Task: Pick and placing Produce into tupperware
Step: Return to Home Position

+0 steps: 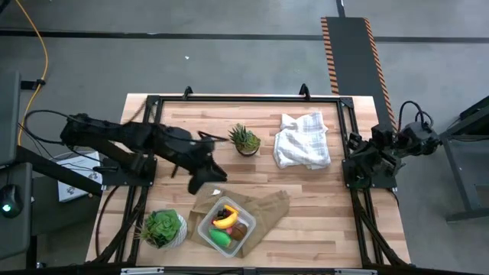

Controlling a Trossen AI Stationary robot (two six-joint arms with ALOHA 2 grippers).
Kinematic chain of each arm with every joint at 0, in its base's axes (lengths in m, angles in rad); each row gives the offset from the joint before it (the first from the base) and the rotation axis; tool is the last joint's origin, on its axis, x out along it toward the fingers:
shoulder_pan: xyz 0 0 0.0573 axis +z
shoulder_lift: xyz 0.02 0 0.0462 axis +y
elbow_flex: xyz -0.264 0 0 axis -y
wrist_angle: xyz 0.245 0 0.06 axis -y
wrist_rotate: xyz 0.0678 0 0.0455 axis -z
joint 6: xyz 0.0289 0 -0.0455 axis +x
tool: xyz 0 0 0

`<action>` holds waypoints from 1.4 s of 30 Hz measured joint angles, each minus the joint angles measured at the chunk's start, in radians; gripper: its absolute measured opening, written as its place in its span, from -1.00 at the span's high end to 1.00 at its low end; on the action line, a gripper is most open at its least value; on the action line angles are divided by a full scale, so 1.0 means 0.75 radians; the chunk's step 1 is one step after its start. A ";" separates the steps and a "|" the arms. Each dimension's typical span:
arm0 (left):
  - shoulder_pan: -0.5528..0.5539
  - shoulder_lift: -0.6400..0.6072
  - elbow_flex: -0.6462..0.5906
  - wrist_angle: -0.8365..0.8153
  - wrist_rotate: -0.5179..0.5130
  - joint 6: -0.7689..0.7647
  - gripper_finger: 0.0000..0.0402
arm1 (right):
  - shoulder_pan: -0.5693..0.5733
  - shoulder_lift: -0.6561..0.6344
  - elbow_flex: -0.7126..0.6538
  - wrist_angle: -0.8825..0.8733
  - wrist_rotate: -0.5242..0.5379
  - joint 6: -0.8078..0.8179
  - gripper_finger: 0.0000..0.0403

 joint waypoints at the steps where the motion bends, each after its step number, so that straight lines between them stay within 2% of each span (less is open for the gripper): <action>1: 0.000 -0.025 -0.001 -0.013 -0.015 0.012 0.63 | 0.000 0.000 0.000 0.012 -0.006 -0.009 0.97; 3: -0.001 -0.071 0.000 -0.004 -0.050 0.028 0.86 | 0.000 -0.001 0.000 0.042 -0.027 -0.047 0.98; 5: -0.001 -0.117 -0.001 -0.023 -0.080 0.034 0.95 | 0.000 -0.001 0.007 0.053 -0.043 -0.114 0.99; 9: -0.001 -0.217 -0.001 -0.028 -0.190 0.050 0.88 | 0.000 -0.001 0.042 0.038 -0.043 -0.227 1.00; 14: -0.001 -0.356 -0.001 -0.030 -0.347 0.162 0.98 | 0.000 -0.002 0.083 0.015 -0.042 -0.335 1.00; 18: -0.001 -0.455 -0.001 -0.038 -0.448 0.289 0.96 | 0.000 -0.002 0.088 0.026 -0.032 -0.368 1.00; 25: -0.001 -0.577 -0.001 -0.189 -0.552 0.414 0.99 | 0.000 -0.002 0.087 0.049 0.196 -0.421 1.00; 31: -0.001 -0.677 -0.008 -0.337 -0.586 0.436 0.99 | -0.001 -0.002 0.087 0.084 0.266 -0.430 1.00; 35: -0.001 -0.824 -0.141 -0.267 -0.586 0.436 0.99 | -0.001 -0.002 -0.022 0.309 0.282 -0.467 1.00; 42: -0.001 -1.183 -0.561 0.031 -0.586 0.389 1.00 | -0.001 -0.002 -0.310 0.745 0.257 -0.453 1.00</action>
